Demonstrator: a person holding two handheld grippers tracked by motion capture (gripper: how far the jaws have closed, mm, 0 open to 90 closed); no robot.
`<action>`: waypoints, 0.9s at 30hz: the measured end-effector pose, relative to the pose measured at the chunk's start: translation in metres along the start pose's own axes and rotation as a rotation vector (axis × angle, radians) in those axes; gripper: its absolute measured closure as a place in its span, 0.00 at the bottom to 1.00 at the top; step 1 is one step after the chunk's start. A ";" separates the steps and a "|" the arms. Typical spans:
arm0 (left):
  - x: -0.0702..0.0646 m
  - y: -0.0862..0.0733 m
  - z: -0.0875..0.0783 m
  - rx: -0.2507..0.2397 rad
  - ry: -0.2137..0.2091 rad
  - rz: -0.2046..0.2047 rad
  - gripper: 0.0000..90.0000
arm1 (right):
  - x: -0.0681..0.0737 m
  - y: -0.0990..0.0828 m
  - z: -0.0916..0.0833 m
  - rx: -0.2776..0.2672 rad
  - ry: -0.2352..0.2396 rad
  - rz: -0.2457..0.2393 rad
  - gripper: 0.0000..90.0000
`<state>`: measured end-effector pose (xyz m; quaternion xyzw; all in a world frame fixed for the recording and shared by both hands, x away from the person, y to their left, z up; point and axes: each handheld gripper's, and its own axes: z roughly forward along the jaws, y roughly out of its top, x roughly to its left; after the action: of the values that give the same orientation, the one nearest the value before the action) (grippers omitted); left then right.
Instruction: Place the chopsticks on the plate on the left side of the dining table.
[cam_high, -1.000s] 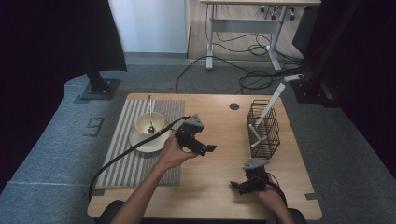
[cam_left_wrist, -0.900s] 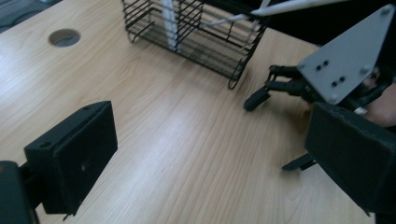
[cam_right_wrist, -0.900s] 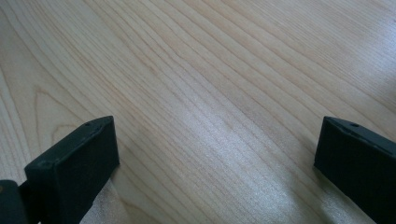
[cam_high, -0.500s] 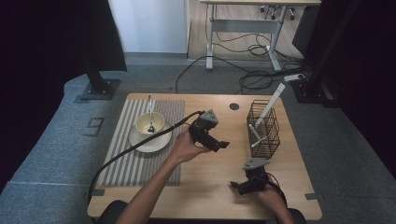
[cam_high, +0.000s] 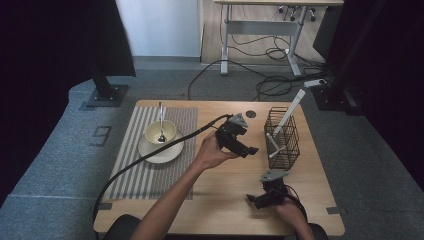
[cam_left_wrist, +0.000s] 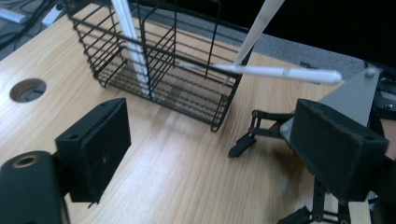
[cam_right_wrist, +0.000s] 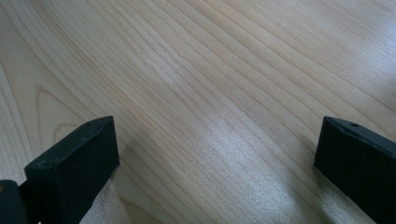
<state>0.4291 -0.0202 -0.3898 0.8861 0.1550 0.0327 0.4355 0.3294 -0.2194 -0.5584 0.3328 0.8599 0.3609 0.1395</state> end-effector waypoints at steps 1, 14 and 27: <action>-0.001 0.005 0.003 -0.007 -0.006 0.005 0.15 | 0.000 0.000 0.000 0.000 0.000 0.000 0.00; -0.007 0.030 0.021 0.007 -0.031 0.063 0.22 | 0.000 0.000 0.000 0.000 0.001 0.001 0.00; -0.011 0.043 0.031 -0.004 -0.036 0.122 0.58 | 0.000 0.000 0.000 0.000 0.002 -0.002 0.00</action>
<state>0.4357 -0.0720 -0.3746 0.8935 0.0930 0.0435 0.4371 0.3295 -0.2193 -0.5584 0.3316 0.8604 0.3611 0.1390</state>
